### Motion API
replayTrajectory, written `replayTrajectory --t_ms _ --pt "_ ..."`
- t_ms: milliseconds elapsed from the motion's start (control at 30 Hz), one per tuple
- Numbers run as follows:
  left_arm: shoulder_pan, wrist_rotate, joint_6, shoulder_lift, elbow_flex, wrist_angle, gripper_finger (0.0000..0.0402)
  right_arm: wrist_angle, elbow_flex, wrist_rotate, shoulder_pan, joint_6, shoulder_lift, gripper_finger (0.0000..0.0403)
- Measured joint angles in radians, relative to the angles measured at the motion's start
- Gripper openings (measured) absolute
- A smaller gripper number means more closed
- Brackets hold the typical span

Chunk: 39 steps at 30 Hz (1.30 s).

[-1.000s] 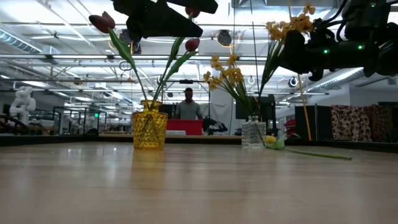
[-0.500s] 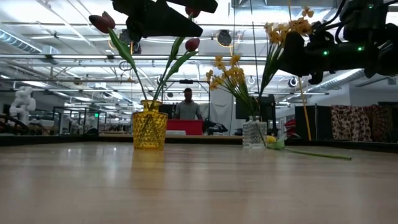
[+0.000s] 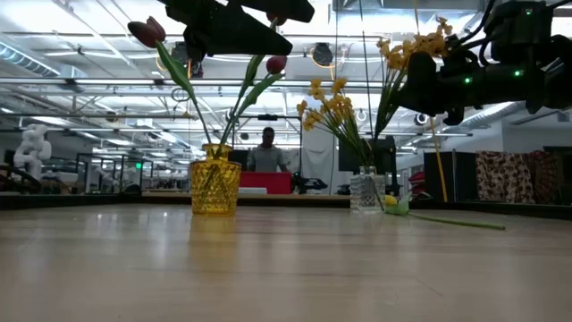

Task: Sort flowers into vase by color
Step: Put the yellow flowers into the transparent vase, then adjust the transparent vase

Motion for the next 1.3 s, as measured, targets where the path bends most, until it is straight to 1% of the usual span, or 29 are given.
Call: replayTrajectory --t_ms 300,467,733,900,1000,1133,1300 --pt "0.000 0.000 0.001 0.000 0.000 0.000 0.0276 -0.106 0.000 -0.004 -0.032 0.092 0.000 0.0081" --pt "0.001 0.000 0.001 0.000 0.000 0.000 0.0276 -0.154 0.000 -0.005 -0.044 0.121 0.000 0.0110" --pt "0.003 0.000 0.001 0.000 0.000 0.000 0.0276 -0.219 0.000 -0.005 -0.045 0.130 0.000 0.0174" --pt "0.003 0.001 0.000 0.000 0.000 0.000 0.0276 -0.295 0.000 -0.005 -0.045 0.173 0.000 0.0215" --pt "0.003 0.022 0.000 0.000 0.000 0.000 0.0276 -0.332 0.000 -0.002 -0.045 0.177 0.000 0.0236" --pt "0.003 0.032 -0.001 0.000 0.000 0.000 0.0276 -0.377 0.000 0.000 -0.045 0.183 0.000 0.0253" --pt "0.003 0.046 -0.001 0.000 0.000 0.000 0.0276 -0.466 0.000 0.000 -0.045 0.231 0.000 0.0262"
